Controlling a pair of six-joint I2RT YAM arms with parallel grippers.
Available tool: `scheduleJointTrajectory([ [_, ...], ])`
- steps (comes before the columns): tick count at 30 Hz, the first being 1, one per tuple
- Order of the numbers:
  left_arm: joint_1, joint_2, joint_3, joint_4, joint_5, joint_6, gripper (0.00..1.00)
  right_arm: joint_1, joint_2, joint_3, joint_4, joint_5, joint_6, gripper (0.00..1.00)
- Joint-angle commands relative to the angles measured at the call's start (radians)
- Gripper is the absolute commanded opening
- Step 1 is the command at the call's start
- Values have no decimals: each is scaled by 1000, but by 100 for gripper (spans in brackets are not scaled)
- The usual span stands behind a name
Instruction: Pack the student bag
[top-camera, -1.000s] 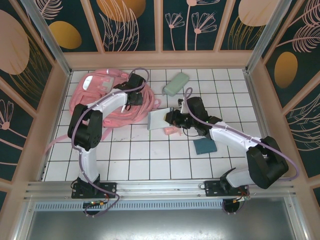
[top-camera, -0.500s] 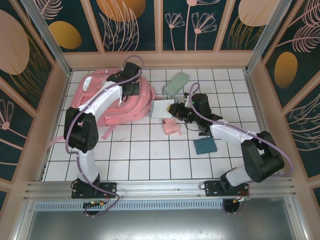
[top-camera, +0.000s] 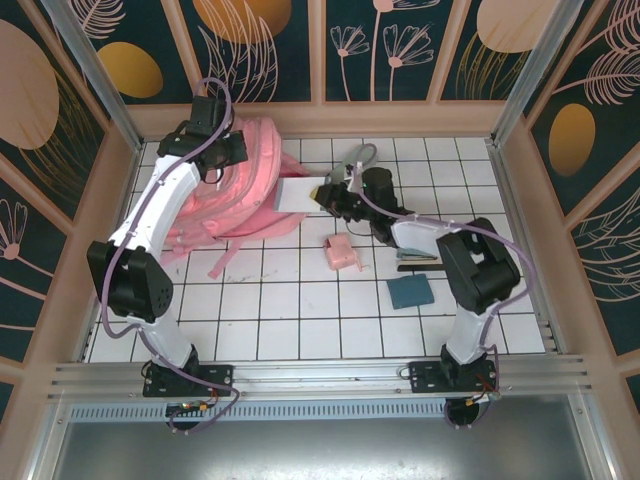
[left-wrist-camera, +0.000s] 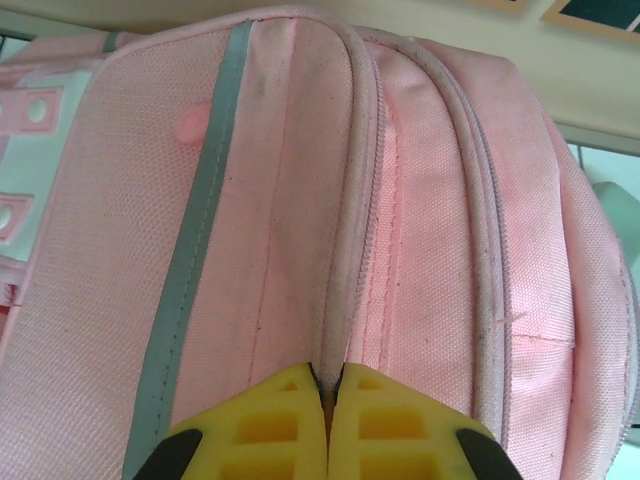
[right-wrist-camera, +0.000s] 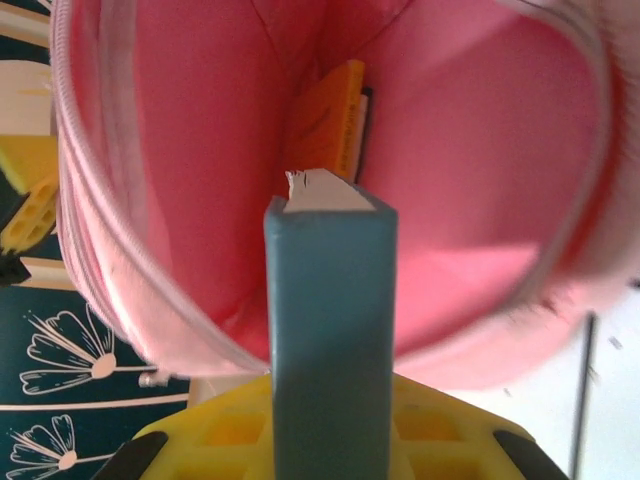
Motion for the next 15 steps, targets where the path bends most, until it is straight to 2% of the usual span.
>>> scheduleJointTrajectory([
  [1, 26, -89, 30, 132, 175, -39, 0, 41, 93, 127, 141, -29, 59, 0],
  [8, 106, -105, 23, 232, 373, -134, 0, 111, 335, 392, 204, -11, 155, 0],
  [13, 110, -97, 13, 241, 396, -140, 0, 156, 510, 593, 252, 0, 244, 0],
  [15, 110, -95, 9, 247, 406, -144, 0, 180, 584, 709, 190, 4, 248, 0],
])
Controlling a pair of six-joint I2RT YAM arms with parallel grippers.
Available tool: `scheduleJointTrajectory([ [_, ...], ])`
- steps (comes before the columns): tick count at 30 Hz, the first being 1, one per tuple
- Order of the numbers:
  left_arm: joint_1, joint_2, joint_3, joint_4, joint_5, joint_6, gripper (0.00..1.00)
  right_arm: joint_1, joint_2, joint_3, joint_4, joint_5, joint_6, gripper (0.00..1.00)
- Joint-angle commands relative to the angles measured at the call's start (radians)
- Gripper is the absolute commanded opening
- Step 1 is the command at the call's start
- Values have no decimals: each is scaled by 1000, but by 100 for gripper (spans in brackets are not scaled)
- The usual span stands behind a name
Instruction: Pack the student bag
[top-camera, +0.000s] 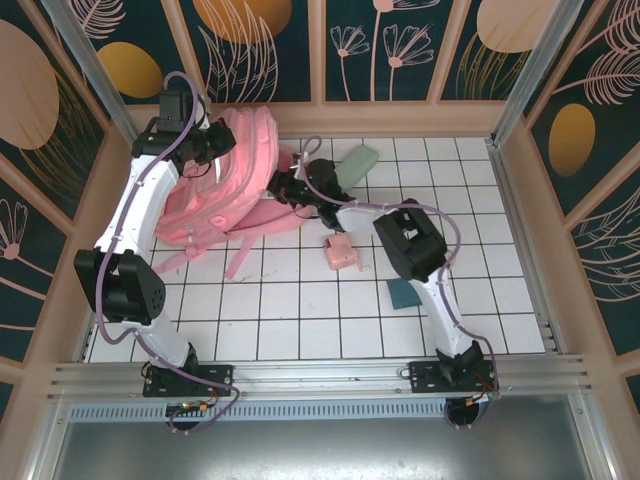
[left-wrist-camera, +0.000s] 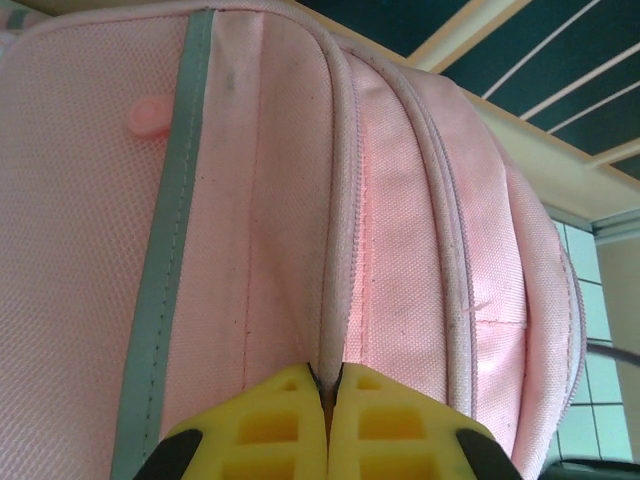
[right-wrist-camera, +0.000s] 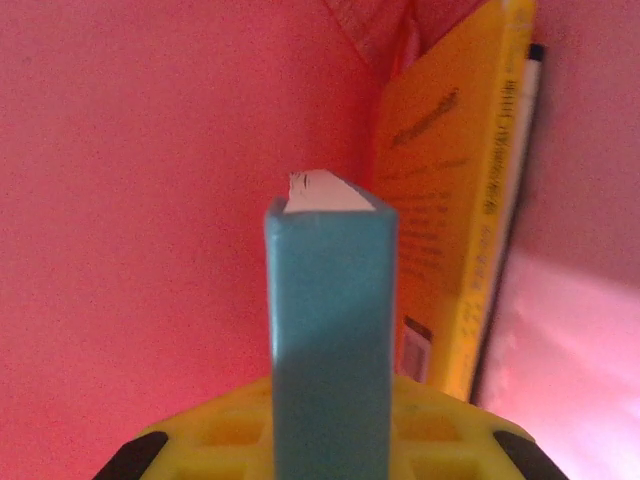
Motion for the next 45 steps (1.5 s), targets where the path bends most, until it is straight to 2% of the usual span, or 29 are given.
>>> scheduleJointTrajectory([
  [1, -6, -62, 13, 182, 101, -25, 0, 39, 95, 185, 3, 12, 39, 0],
  [4, -6, -62, 10, 181, 99, -22, 0, 72, 195, 393, -217, 34, -23, 0],
  [5, -6, -62, 8, 180, 99, -21, 0, 79, 229, 467, -301, 39, -50, 2],
  [6, -6, -63, 8, 179, 98, -21, 0, 83, 253, 527, -388, 46, -77, 9],
  [8, -6, -66, 3, 175, 101, -19, 0, 85, 287, 636, -550, 70, -139, 12],
  [9, -6, -68, 0, 174, 101, -18, 0, 82, 285, 637, -578, 76, -150, 16],
  [11, -6, -76, -6, 172, 100, -13, 0, 76, 260, 609, -617, 89, -176, 32],
  [16, -5, -91, -14, 165, 89, -4, 0, 74, 176, 543, -688, 142, -268, 50],
  [23, -6, -103, -46, 175, 100, -10, 0, 72, 144, 508, -756, 166, -315, 53],
  [25, -6, -107, -60, 180, 102, -11, 0, 72, 144, 491, -759, 168, -314, 53],
  [27, -6, -111, -72, 186, 110, -16, 0, 74, 144, 476, -756, 170, -313, 47],
  [29, -6, -112, -77, 189, 115, -18, 0, 75, 145, 463, -753, 173, -312, 34],
  [31, -6, -114, -84, 195, 118, -23, 0, 76, 151, 451, -732, 167, -301, 6],
  [32, -6, -114, -87, 200, 125, -27, 0, 77, 159, 450, -717, 155, -292, 0],
  [36, -6, -112, -92, 209, 143, -36, 0, 89, 211, 506, -668, 108, -259, 0],
  [42, -6, -126, -118, 218, 151, -39, 0, 121, 352, 742, -724, 57, -226, 0],
  [45, -6, -132, -122, 214, 146, -32, 0, 126, 364, 748, -725, 38, -217, 2],
])
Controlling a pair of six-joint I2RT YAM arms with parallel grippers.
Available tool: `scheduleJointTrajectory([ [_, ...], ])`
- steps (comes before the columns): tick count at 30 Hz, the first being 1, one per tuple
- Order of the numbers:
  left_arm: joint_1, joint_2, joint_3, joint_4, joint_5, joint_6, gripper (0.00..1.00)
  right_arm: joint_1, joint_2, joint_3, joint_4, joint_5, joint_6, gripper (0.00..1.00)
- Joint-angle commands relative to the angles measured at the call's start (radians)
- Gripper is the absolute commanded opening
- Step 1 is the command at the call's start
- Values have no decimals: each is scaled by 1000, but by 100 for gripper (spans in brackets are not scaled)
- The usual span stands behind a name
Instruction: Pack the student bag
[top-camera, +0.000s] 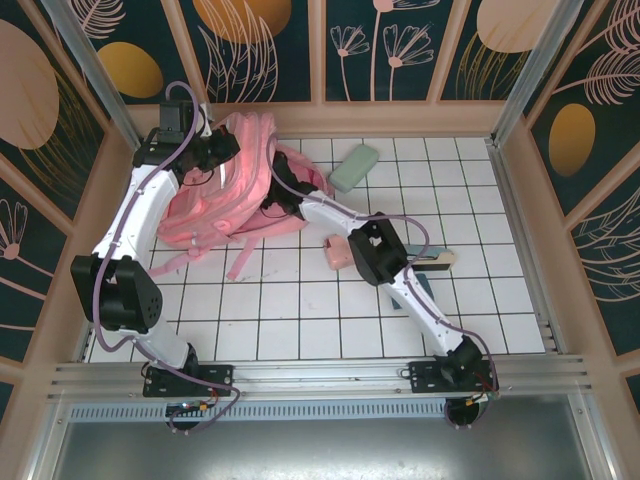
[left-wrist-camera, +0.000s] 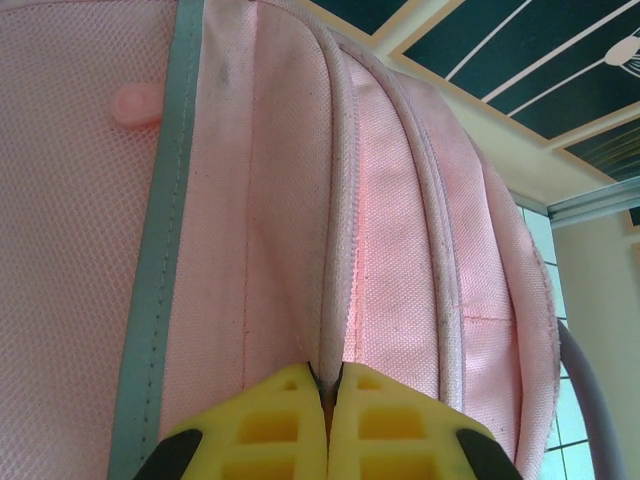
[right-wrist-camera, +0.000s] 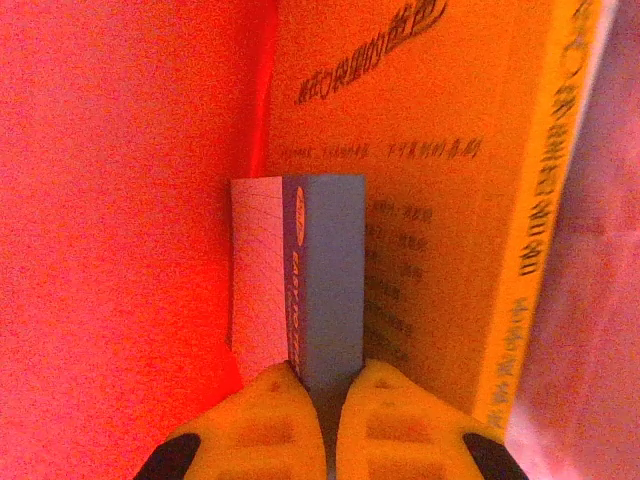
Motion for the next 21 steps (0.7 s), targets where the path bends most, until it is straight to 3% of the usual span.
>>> scheduleJointTrajectory([
  [1, -7, -74, 8, 110, 67, -2, 0, 16, 17, 18, -27, -48, 11, 11],
  [3, -7, -76, 2, 108, 56, 5, 0, 16, -21, -22, -41, -37, -18, 32],
  [5, -7, -78, -2, 110, 47, 10, 0, 13, -84, -87, -46, -15, -56, 43],
  [14, -7, -86, -41, 147, 8, 21, 0, -14, -333, -281, -154, 91, -183, 54],
  [21, -7, -94, -93, 229, 50, -15, 0, -44, -541, -534, -197, 203, -205, 62],
])
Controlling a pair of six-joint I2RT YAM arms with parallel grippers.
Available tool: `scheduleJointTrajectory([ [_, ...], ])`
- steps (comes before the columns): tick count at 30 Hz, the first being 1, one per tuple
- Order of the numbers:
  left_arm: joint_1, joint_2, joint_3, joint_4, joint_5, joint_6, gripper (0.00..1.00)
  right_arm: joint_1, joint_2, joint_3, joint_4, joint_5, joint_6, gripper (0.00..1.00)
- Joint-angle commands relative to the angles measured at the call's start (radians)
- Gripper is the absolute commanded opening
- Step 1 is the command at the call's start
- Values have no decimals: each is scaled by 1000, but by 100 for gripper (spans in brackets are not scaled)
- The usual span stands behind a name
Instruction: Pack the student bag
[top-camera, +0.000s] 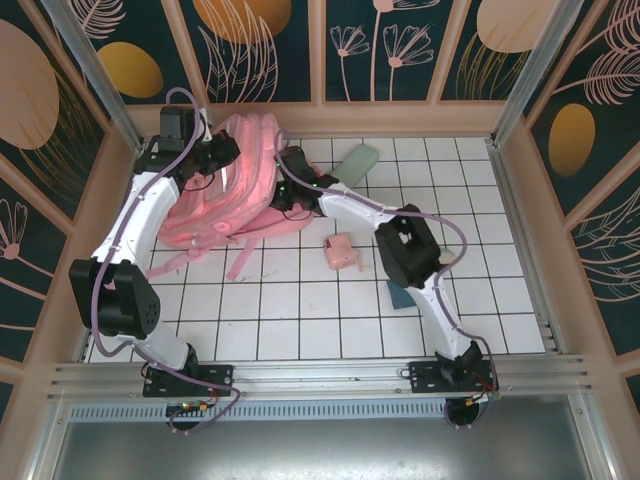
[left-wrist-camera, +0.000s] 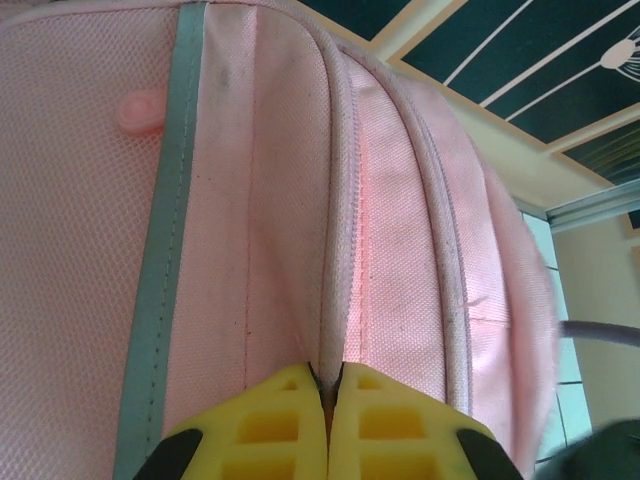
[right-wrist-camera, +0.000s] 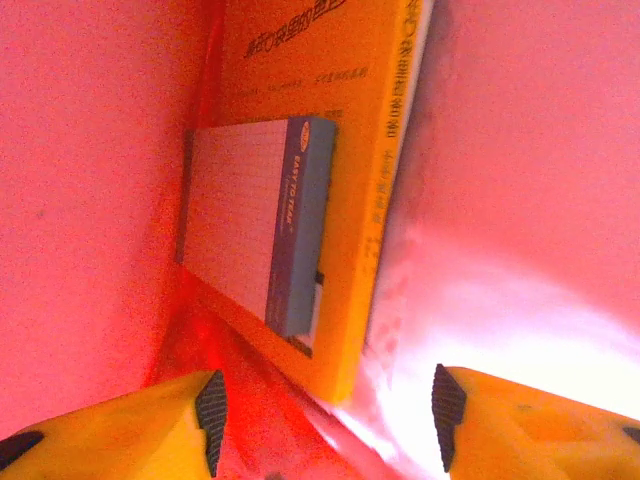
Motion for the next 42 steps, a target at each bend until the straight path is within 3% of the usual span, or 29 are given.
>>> scheduleJointTrajectory([
  [1, -6, -56, -2, 146, 56, -18, 0, -21, -151, -113, -35, 97, -37, 63],
  [9, -6, -58, -4, 173, 88, -29, 0, -96, -305, -323, -98, 339, -58, 82],
  [17, -6, -61, -9, 163, 70, -16, 0, -206, -341, -393, -39, 376, -51, 82],
  [20, -6, -60, -11, 166, 74, -21, 0, -249, -317, -357, -87, 441, -60, 82],
  [23, -6, -56, -16, 174, 85, -31, 0, -272, -266, -298, -152, 531, -61, 89],
  [29, -6, -45, -21, 188, 99, -49, 0, -309, -110, -127, -216, 557, -63, 98],
  [36, -7, -41, -19, 188, 103, -53, 0, -316, 103, 147, -363, 629, -17, 99],
  [42, -6, -41, -16, 177, 99, -45, 0, -316, 171, 206, -354, 597, 15, 99],
])
